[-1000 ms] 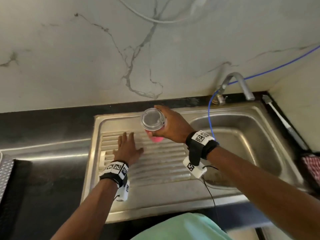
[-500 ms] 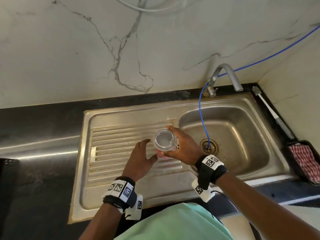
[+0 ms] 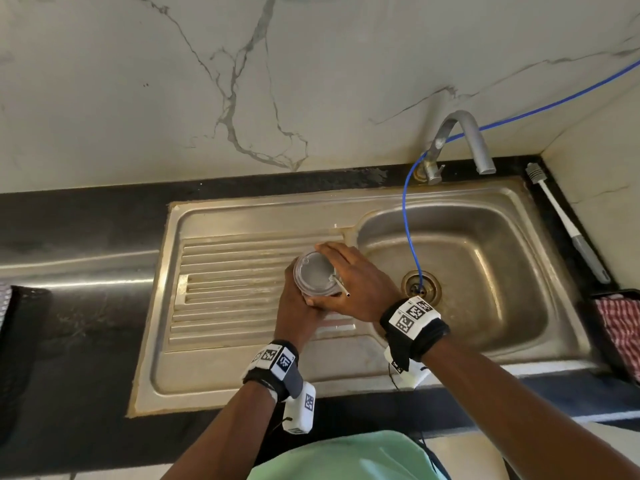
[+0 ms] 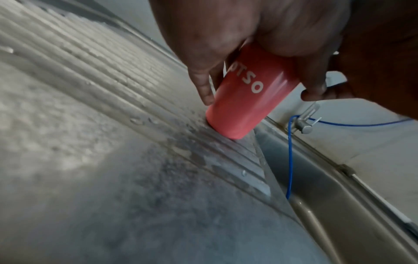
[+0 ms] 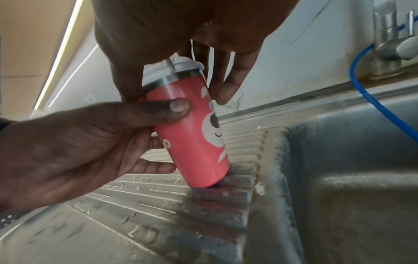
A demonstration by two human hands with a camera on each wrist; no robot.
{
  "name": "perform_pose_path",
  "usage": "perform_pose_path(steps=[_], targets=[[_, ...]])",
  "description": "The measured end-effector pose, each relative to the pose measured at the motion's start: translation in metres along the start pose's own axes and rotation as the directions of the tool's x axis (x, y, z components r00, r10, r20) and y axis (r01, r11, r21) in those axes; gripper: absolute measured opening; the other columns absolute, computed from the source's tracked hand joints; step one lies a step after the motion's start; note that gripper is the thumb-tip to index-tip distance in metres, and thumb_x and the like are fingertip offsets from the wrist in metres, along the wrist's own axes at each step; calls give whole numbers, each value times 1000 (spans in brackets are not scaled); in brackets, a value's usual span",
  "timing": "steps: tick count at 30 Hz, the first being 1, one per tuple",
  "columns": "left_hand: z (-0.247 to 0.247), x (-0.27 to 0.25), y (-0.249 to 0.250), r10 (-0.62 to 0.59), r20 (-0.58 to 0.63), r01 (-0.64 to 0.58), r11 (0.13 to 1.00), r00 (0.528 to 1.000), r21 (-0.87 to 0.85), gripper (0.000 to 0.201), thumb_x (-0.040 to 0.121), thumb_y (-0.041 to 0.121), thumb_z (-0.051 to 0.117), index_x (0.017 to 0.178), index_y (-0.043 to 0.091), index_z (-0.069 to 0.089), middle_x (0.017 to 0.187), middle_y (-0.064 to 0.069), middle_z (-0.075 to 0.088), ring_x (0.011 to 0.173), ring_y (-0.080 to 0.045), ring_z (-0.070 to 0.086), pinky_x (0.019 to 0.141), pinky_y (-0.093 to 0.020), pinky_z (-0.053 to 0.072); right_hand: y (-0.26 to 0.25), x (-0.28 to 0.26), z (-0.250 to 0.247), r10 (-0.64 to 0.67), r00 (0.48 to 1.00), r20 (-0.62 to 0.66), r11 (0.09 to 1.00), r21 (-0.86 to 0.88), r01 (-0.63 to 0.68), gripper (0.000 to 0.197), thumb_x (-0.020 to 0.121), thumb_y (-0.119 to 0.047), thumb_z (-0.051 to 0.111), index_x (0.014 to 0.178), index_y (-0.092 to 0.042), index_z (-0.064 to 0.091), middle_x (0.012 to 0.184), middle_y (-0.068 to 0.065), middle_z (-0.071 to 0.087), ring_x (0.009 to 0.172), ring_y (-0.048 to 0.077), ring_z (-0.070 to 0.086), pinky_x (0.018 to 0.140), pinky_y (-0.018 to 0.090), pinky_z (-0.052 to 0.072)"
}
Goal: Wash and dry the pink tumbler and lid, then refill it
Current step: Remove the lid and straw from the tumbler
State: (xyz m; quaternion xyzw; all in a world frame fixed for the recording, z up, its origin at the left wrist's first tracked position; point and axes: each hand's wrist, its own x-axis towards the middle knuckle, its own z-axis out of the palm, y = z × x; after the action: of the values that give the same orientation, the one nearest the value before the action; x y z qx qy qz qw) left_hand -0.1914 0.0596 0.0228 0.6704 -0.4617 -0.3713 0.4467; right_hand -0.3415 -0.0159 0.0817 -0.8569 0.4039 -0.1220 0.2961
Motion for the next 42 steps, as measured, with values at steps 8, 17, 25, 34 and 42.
perform_pose_path(steps=[8,17,25,34,42], targets=[[19,-5,0,-38,-162,51,996,986,75,83,74,11,96,135,31,44,112,11,71,97,-8,71,78,-7,50,15,14,-6,-165,985,55,977,-130,171,101,73,-62,80,152,-11,46,130,11,57,114,32,53,102,48,48],[23,-7,-4,-41,-205,58,995,978,78,94,63,15,104,131,27,40,105,19,68,88,19,65,76,-4,47,16,33,-21,-242,951,192,953,-138,270,98,66,-60,87,147,-17,52,120,9,51,82,26,57,72,31,44],[23,-3,-11,-32,-212,54,994,977,99,101,58,17,107,132,29,39,108,18,66,93,17,64,83,-9,50,19,42,-19,-288,933,217,940,-119,318,89,66,-52,83,139,-9,57,108,14,50,71,27,49,65,35,43],[24,-1,-19,-29,-225,50,995,974,89,99,59,19,105,137,16,44,112,1,74,98,-17,75,88,-40,63,22,47,-21,-328,916,229,930,-93,356,104,59,-80,57,137,-11,59,108,12,52,72,27,50,67,35,43],[23,1,-18,-6,-217,31,993,976,111,96,63,12,102,135,29,40,104,19,71,90,9,69,80,-12,54,22,46,-26,-316,917,242,938,-66,340,104,57,-85,55,136,-17,59,101,1,43,76,23,49,69,31,36]])
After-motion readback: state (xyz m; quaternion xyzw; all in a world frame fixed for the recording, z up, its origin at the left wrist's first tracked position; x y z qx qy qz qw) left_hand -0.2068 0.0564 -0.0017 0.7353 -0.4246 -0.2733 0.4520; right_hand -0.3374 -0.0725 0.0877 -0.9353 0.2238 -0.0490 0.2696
